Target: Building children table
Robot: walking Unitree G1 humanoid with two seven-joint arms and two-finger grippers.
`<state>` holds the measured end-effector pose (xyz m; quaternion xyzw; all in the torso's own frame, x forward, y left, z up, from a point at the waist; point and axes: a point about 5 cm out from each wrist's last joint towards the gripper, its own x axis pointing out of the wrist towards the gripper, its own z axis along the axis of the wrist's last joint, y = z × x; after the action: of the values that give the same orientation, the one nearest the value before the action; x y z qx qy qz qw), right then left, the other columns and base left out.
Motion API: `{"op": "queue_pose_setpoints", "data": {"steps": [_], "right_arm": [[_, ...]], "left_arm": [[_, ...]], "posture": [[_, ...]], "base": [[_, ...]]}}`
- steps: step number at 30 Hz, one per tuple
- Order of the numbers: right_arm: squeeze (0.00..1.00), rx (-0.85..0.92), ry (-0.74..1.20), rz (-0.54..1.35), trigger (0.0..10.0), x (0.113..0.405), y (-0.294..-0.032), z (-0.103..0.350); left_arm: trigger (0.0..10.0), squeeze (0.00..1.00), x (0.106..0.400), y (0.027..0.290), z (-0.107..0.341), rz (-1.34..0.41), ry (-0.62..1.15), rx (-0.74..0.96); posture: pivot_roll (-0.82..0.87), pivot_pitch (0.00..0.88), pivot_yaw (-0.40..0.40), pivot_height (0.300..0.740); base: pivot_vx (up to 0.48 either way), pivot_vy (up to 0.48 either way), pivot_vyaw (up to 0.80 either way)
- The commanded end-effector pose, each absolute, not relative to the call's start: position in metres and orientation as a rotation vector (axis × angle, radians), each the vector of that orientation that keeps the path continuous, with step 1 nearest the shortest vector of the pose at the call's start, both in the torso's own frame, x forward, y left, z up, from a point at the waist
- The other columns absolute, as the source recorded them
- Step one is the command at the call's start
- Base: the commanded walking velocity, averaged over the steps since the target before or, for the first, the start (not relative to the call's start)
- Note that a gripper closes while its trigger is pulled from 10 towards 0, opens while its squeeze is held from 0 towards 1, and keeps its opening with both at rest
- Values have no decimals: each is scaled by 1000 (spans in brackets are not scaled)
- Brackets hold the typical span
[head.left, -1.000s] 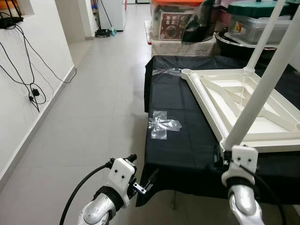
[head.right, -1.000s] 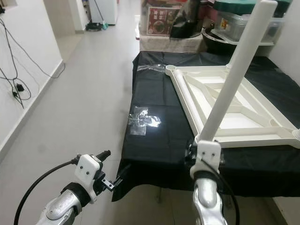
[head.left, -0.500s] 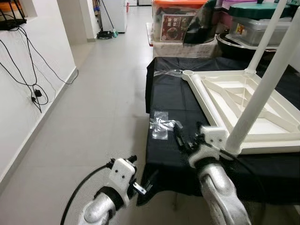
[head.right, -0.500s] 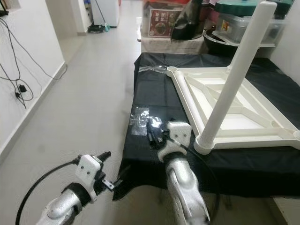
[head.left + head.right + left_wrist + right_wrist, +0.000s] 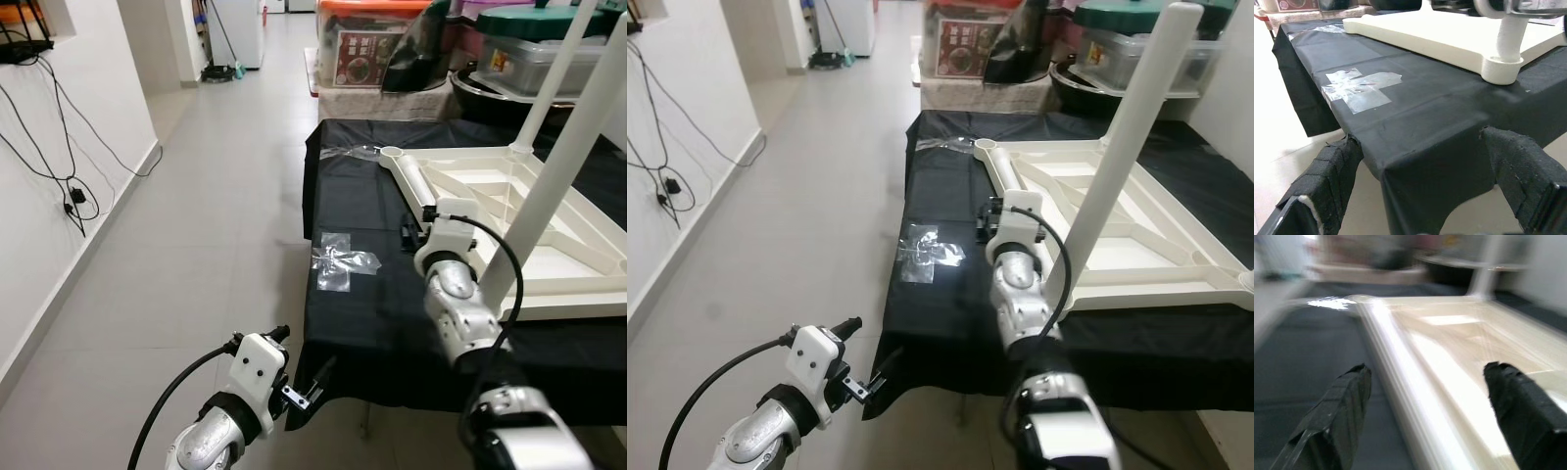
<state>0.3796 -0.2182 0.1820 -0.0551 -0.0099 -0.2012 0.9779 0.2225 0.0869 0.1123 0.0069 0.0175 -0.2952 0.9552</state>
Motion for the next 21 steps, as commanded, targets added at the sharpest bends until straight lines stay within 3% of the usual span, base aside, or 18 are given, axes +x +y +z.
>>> {"op": "queue_pose_setpoints", "data": {"steps": [1, 5, 8, 9, 11, 13, 16, 21], "right_arm": [[0, -148, -14, -582, 10000, 372, -251, 186], [0, -168, -27, -656, 10000, 365, -273, 188], [0, -230, -34, -830, 10000, 341, -327, 186], [0, -230, -34, -830, 10000, 341, -327, 186], [0, -230, 4, -963, 10000, 323, -358, 179], [0, -230, 4, -963, 10000, 323, -358, 179], [0, -241, 20, -1064, 10000, 306, -387, 181], [0, -195, 5, -998, 10000, 306, -397, 190]], "left_arm": [[10000, 0, 221, 90, 109, -587, 57, 24], [10000, 0, 222, 90, 109, -588, 57, 24], [10000, 0, 223, 90, 108, -591, 58, 24], [10000, 0, 223, 90, 108, -591, 58, 24], [10000, 0, 224, 90, 108, -595, 59, 24], [10000, 0, 224, 90, 108, -595, 59, 24], [10000, 0, 225, 90, 108, -600, 56, 32], [10000, 0, 225, 91, 108, -596, 55, 36]], "posture": [[102, 54, -31, 740], [96, 54, -26, 740], [86, 51, -19, 740], [86, 51, -19, 740], [79, 51, -12, 740], [79, 51, -12, 740], [85, 49, -13, 740], [81, 50, -7, 740]], "base": [[0, 0, 0], [0, 0, 0], [0, 0, 0], [0, 0, 0], [0, 0, 0], [0, 0, 0], [0, 0, 0], [0, 0, 0]]}}
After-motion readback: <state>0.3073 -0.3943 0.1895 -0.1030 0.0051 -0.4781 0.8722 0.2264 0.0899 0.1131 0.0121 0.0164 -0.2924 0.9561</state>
